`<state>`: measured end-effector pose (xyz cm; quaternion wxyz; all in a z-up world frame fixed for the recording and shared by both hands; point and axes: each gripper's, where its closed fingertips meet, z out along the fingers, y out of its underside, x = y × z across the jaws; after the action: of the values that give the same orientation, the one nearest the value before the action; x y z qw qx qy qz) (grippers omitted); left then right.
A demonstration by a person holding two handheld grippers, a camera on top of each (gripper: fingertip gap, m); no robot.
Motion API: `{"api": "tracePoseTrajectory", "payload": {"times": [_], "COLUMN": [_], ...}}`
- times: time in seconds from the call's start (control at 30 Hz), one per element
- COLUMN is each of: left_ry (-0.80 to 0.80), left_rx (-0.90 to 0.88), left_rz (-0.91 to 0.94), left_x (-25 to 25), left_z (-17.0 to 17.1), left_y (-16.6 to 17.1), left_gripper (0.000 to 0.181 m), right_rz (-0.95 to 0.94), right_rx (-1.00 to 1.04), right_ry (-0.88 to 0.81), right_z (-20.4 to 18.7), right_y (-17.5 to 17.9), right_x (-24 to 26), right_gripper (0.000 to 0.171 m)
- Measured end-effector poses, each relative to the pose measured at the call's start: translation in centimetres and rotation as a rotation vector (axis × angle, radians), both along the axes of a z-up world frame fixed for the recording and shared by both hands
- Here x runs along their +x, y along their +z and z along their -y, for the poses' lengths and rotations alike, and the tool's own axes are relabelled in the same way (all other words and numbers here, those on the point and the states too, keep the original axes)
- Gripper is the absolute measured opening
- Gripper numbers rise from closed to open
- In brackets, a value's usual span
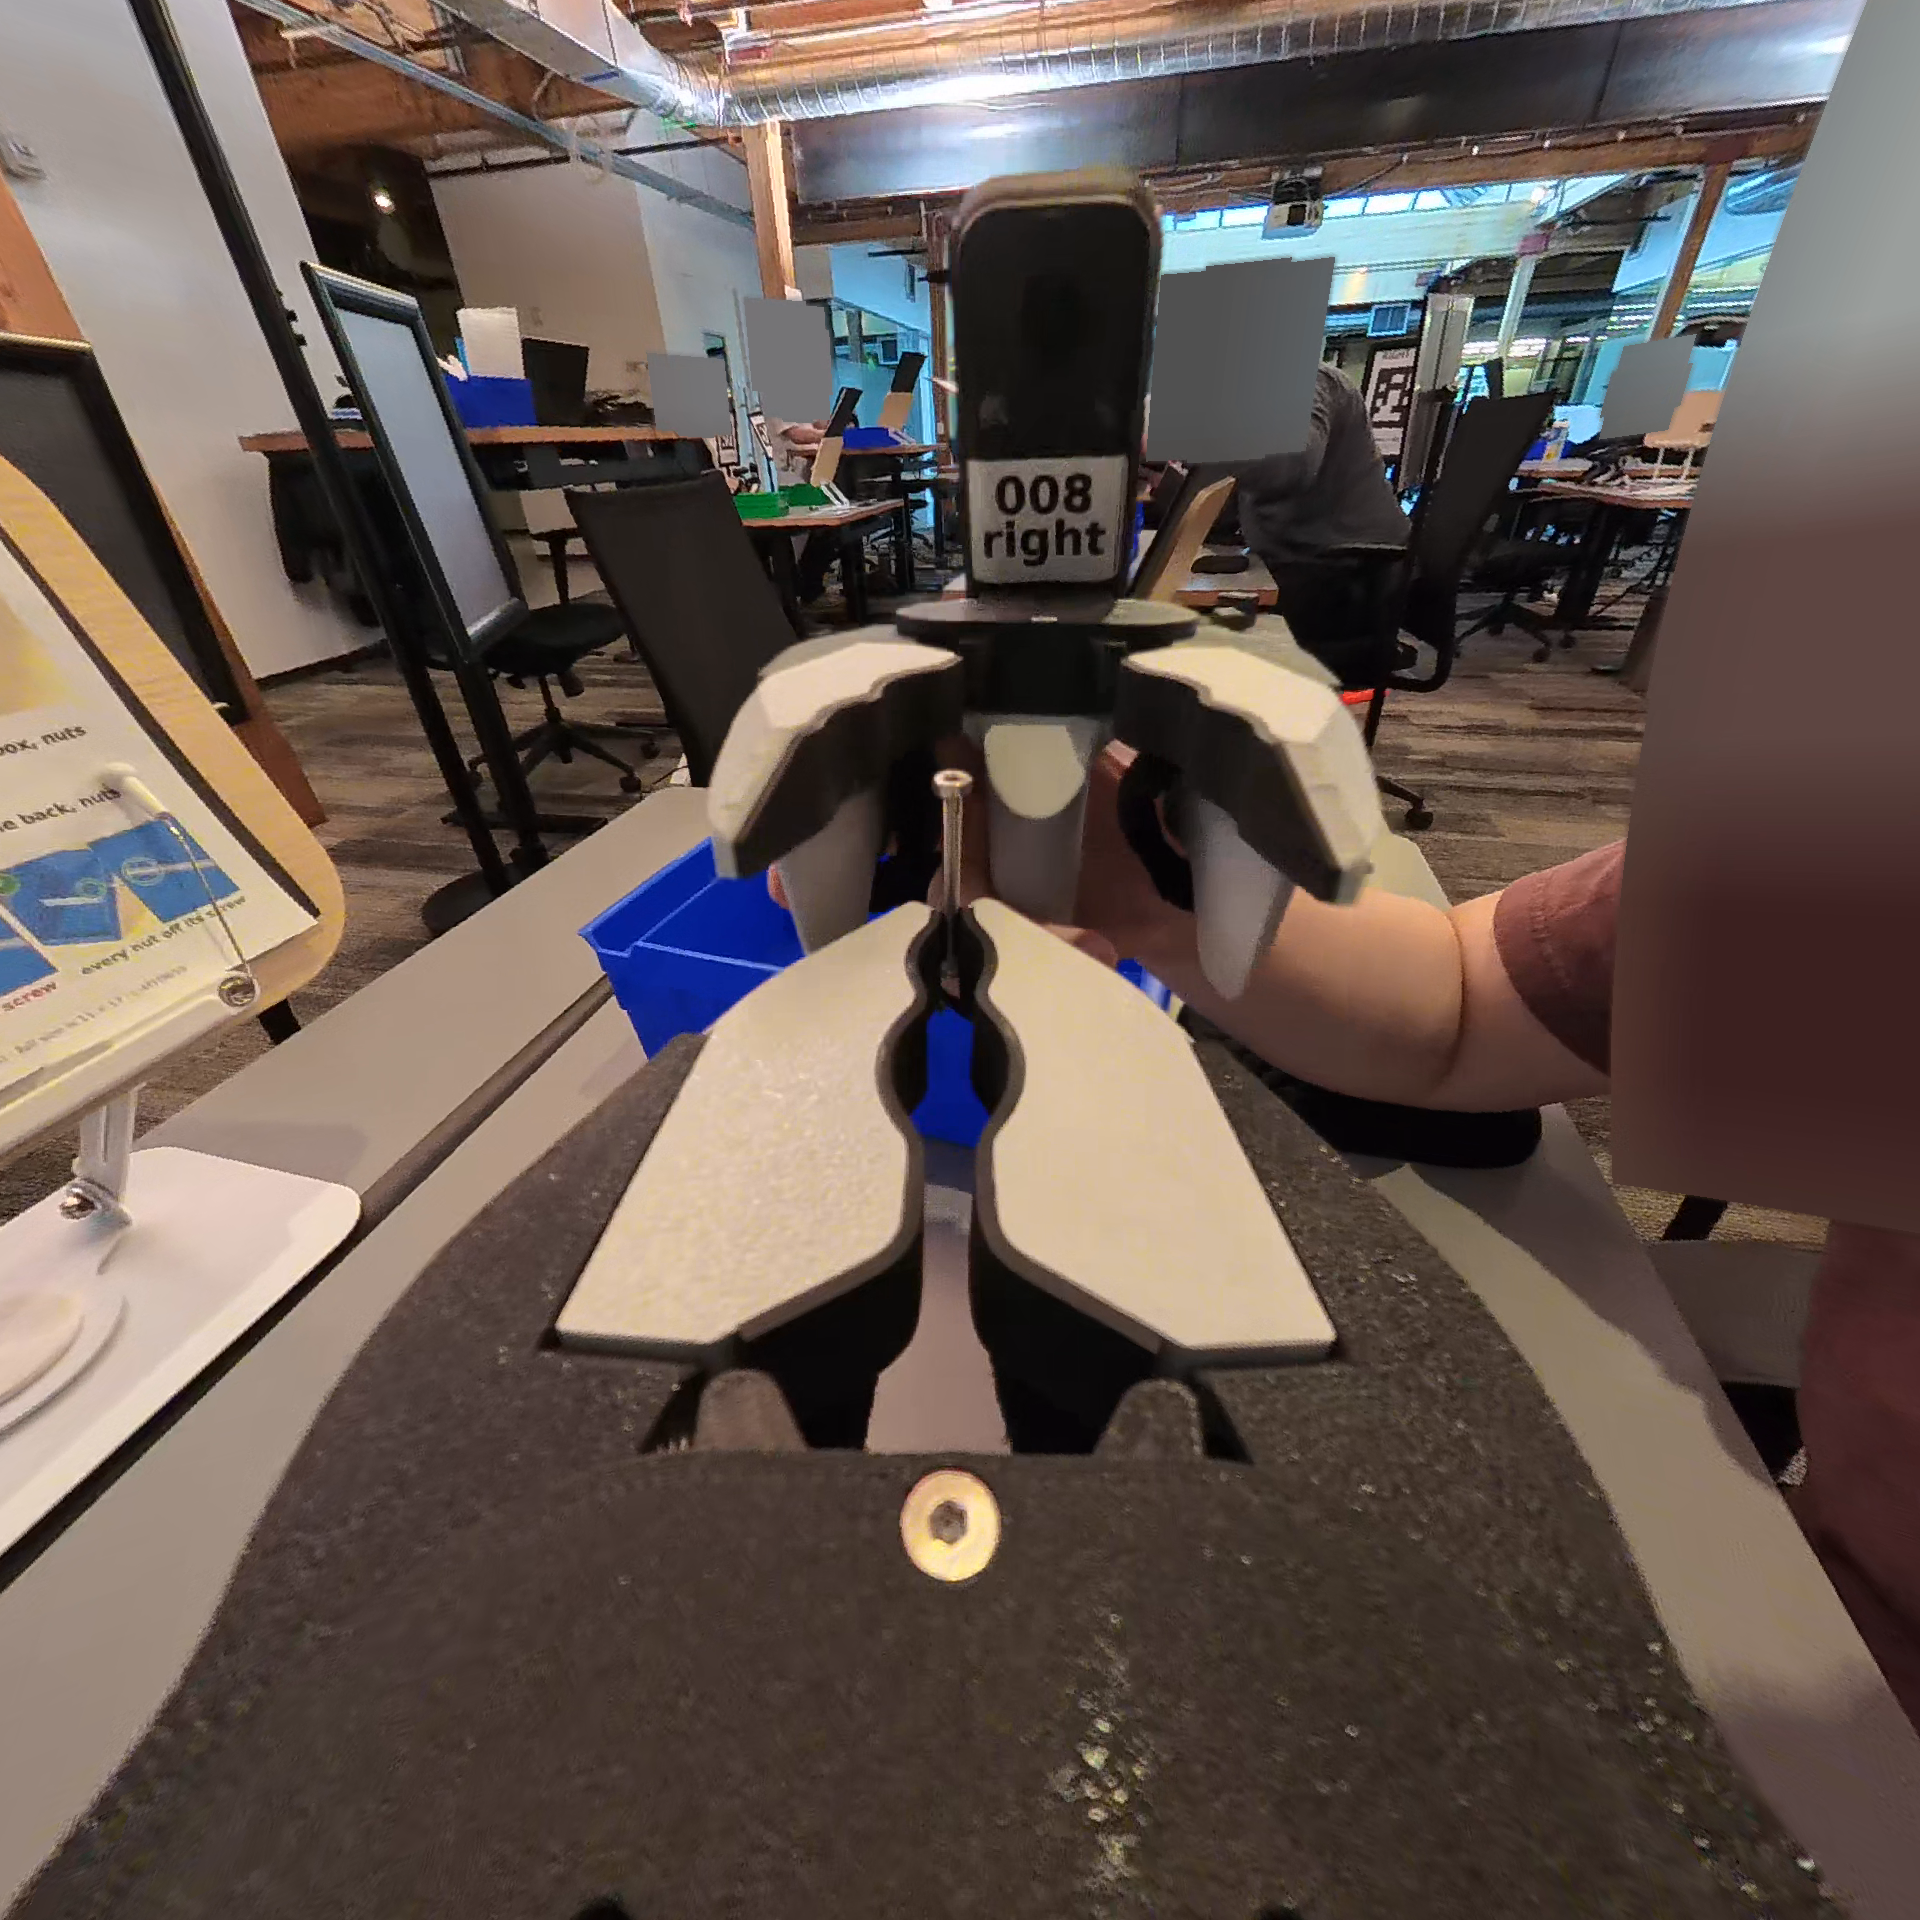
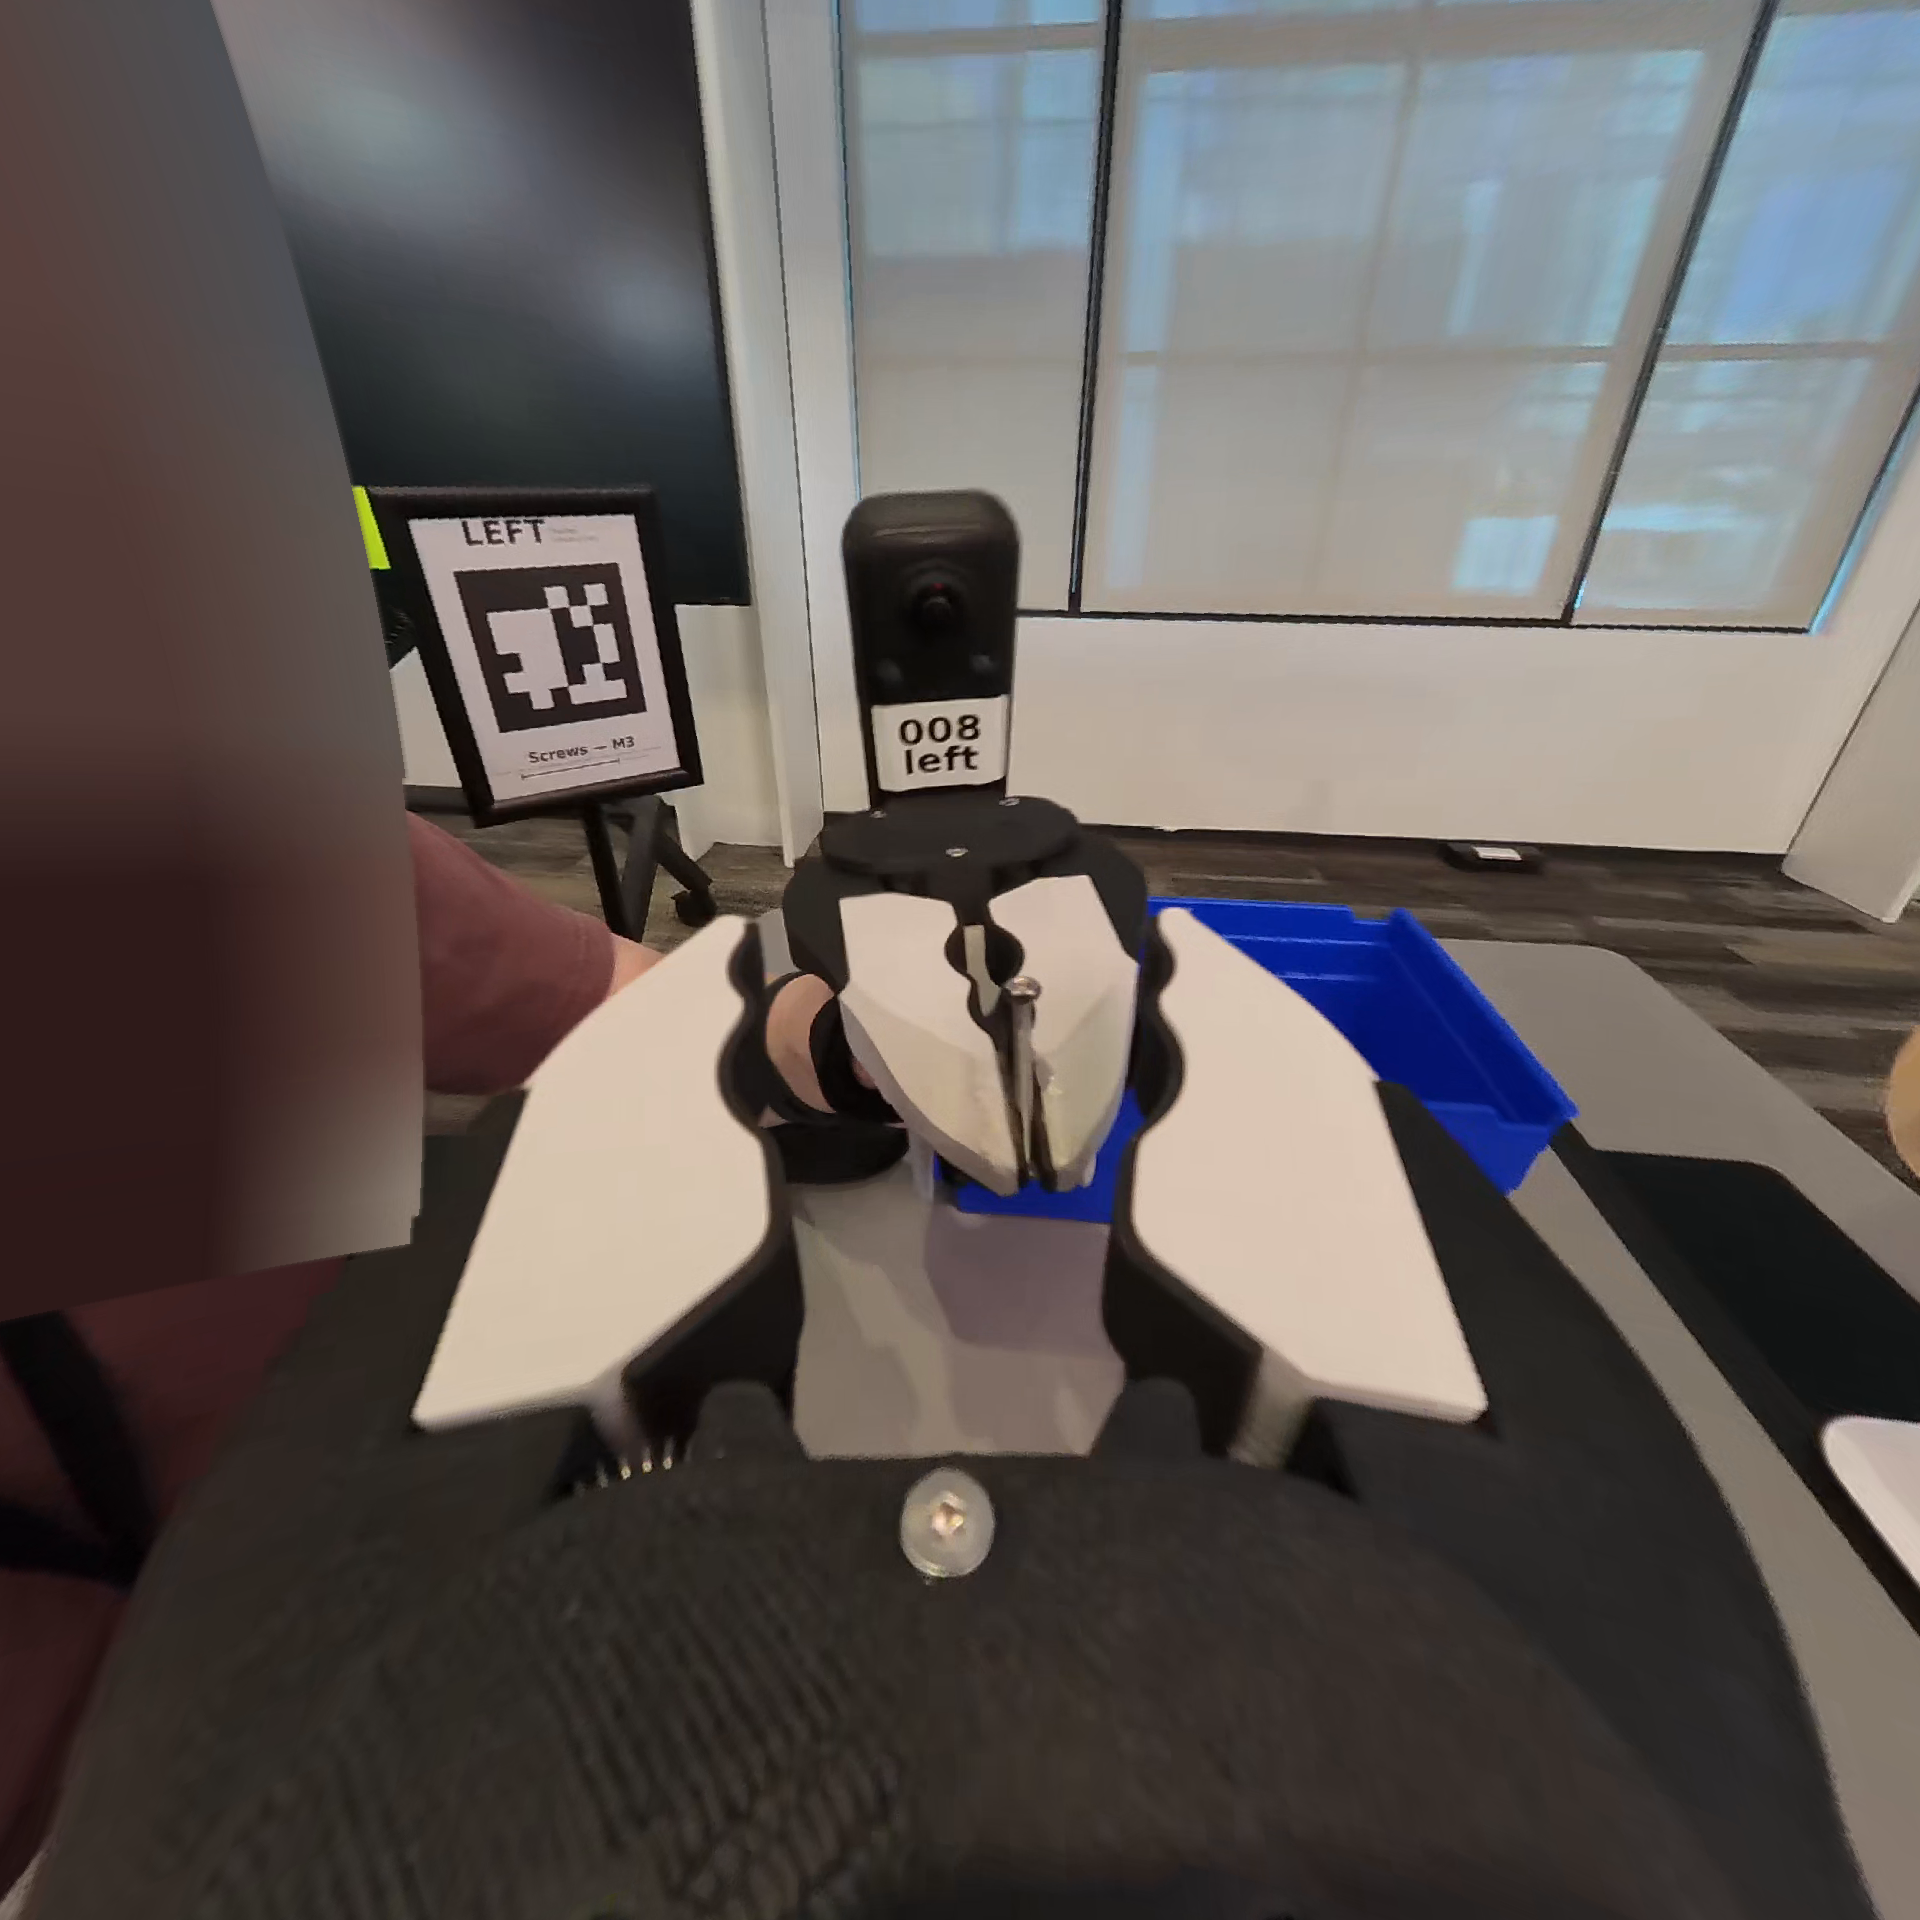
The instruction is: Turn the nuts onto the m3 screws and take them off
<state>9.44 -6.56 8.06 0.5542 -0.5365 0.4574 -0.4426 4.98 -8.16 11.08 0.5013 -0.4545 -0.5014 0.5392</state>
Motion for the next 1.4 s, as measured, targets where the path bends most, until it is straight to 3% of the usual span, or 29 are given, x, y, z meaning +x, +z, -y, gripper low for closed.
{"api": "tracePoseTrajectory", "payload": {"times": [0.37,0.63,0.87,1.03,1.23,1.4], "left_ry": [0.031,0.061,-0.024,0.020,0.066,0.032], "left_rx": [-0.083,-0.093,-0.044,-0.043,-0.083,-0.084], "left_rz": [0.011,0.030,-0.013,0.006,0.053,0.075], "left_x": [-0.7,-1.4,0.2,-0.5,-2.2,-2.2], "left_z": [-1.2,-2.0,0.1,-0.9,-2.7,-2.0], "left_y": [-0.2,0.0,-0.5,-0.2,0.3,0.9], "left_gripper": [0.002,0.002,0.002,0.002,0.002,0.002], "right_rz": [0.079,0.137,0.049,0.056,0.080,0.046], "right_rx": [0.130,0.170,0.111,0.110,0.127,0.111], "right_ry": [-0.054,-0.104,-0.073,-0.021,-0.089,-0.150], "right_z": [0.3,-0.8,-0.2,1.0,-0.5,-1.1], "right_y": [-1.4,-1.7,-0.9,-1.2,-1.0,-0.3], "right_x": [-1.0,0.0,-0.7,-1.2,-0.3,-0.2], "right_gripper": [0.082,0.082,0.083,0.085,0.086,0.085]}}
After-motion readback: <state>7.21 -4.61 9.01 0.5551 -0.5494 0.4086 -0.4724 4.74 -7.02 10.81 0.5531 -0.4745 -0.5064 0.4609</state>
